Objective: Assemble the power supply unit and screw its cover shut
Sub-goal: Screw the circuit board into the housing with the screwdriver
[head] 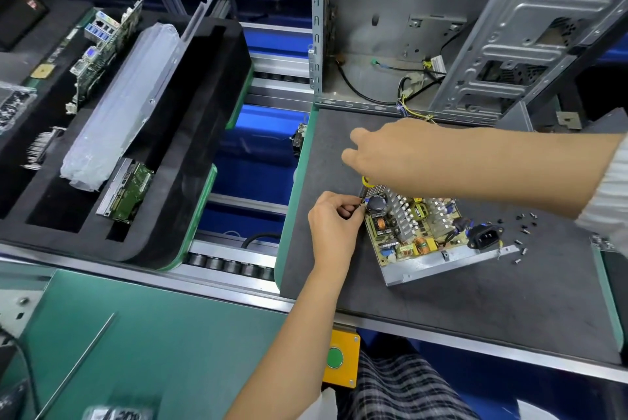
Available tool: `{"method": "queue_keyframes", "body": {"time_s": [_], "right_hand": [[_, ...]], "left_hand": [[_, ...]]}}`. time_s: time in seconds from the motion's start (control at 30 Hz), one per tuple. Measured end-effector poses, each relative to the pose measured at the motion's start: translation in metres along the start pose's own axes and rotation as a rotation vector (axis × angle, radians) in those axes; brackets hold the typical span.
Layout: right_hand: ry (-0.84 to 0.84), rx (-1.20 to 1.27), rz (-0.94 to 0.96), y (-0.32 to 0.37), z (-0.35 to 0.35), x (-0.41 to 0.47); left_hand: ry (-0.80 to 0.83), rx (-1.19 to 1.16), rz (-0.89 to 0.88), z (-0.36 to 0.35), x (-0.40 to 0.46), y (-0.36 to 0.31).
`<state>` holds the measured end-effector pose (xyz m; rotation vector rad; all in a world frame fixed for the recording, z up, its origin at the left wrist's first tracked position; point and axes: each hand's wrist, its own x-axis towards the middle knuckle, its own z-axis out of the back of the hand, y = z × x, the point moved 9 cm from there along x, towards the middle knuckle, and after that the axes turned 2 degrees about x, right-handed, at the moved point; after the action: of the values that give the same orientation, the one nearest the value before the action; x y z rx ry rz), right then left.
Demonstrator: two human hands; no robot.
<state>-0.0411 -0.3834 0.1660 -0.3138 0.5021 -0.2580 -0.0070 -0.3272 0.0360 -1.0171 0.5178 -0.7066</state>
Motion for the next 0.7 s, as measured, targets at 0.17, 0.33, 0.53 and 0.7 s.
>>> {"method": "queue_keyframes", "body": {"time_s": [0.17,0.33,0.53,0.7], "right_hand": [[-0.046,-0.119,0.003,0.004,0.005,-0.002],[0.077,-0.009,-0.060,-0.003,-0.007,-0.004],[0.031,-0.047,0.007,0.002,0.001,0.001],[0.017,-0.138,-0.019,0.004,-0.003,0.001]], "left_hand": [[0.010,0.001,-0.010,0.001,0.000,0.001],[0.009,-0.009,-0.008,0.002,0.000,0.001],[-0.010,0.006,-0.023,0.002,-0.002,0.000],[-0.016,0.008,-0.029,0.001,-0.001,0.000]]}}
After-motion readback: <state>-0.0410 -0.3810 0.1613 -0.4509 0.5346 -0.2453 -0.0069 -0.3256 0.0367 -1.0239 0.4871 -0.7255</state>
